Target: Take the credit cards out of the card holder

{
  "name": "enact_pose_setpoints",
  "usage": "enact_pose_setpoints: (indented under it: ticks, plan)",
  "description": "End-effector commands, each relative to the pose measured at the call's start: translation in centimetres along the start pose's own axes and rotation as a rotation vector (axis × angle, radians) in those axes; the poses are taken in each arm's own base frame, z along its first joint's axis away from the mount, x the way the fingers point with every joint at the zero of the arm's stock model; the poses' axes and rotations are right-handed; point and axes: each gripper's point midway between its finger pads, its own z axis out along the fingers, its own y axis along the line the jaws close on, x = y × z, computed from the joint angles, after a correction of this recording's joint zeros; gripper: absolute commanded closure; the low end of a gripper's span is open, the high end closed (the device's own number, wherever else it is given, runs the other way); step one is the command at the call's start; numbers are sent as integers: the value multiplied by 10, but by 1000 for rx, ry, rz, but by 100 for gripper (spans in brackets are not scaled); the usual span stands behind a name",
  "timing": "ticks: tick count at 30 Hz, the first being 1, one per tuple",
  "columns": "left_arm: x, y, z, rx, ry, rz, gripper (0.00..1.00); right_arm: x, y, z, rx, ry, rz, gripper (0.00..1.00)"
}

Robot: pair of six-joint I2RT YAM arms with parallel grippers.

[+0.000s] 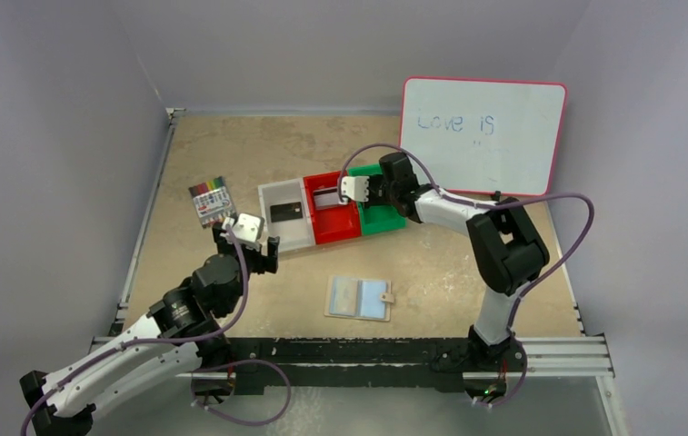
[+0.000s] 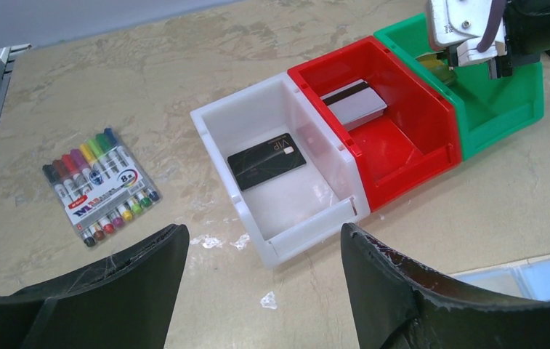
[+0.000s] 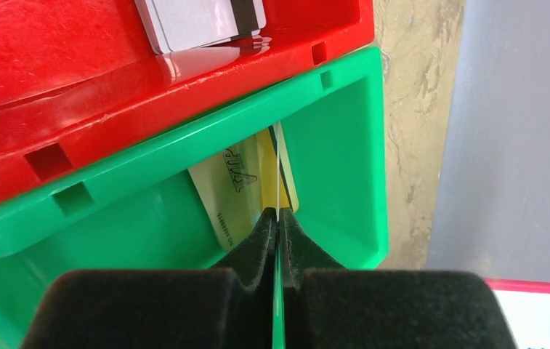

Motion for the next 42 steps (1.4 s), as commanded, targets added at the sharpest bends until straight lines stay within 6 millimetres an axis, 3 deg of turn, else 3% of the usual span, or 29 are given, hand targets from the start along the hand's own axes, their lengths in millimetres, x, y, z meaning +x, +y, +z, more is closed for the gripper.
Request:
enact_pose_setpoints:
  ticks: [1,13,20,28,38,40,42]
  plan:
    - [-14,0,0,-1,-27,-5,24,-3,-34,0,99,0,-57,100]
    - [-13,0,1,-1,-23,0,24,1,-43,16,126,11,-94,99]
    - [-12,-2,1,3,-16,8,24,2,-40,15,103,21,-90,87]
    - [-8,-6,4,18,0,21,24,-15,-39,-10,61,-34,-55,80]
    - [-6,-9,4,34,8,28,24,-25,-35,-41,46,-66,34,79]
    - [-6,-10,5,37,11,31,24,-23,-42,-46,101,-53,120,78]
    - [-5,-10,5,38,14,33,24,-35,-51,-52,138,-101,307,76]
